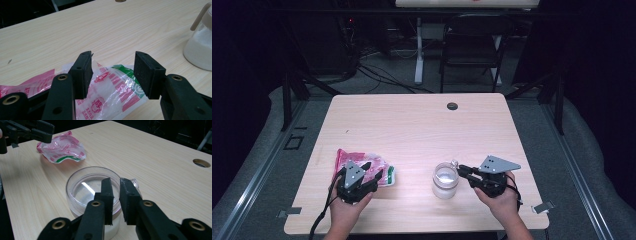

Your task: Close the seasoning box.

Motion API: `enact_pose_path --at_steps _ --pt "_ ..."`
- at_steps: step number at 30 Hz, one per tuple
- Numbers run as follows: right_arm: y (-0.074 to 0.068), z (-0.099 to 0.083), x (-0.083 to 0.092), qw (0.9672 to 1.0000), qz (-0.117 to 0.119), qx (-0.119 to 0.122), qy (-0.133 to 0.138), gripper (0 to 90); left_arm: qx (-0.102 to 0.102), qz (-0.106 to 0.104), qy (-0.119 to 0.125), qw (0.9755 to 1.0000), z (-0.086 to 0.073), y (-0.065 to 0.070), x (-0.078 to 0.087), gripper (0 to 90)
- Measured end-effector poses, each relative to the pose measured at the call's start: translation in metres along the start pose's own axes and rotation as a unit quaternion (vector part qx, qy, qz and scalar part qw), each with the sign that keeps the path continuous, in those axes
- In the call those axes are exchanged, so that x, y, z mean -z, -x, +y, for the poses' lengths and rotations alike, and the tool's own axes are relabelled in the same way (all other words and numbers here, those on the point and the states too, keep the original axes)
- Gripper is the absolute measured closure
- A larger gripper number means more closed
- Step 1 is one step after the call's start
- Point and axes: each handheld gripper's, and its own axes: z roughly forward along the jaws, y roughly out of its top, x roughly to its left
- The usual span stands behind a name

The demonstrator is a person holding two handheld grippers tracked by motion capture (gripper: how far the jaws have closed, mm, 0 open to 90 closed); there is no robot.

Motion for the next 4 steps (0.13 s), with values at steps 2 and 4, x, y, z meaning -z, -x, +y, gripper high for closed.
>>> enact_pose_path --at_steps 2,4 --pt "0.0005 -0.0007 0.0010 1.0000 -0.001 0.001 0.002 70.5 0.000 0.000 0.000 1.0000 0.0004 -0.0006 -0.0005 48.8" --pt "0.0008 -0.0016 0.0013 0.9999 -0.011 0.000 0.007 63.6 0.001 0.001 0.002 1.0000 0.0011 -0.0015 -0.0006 48.6"
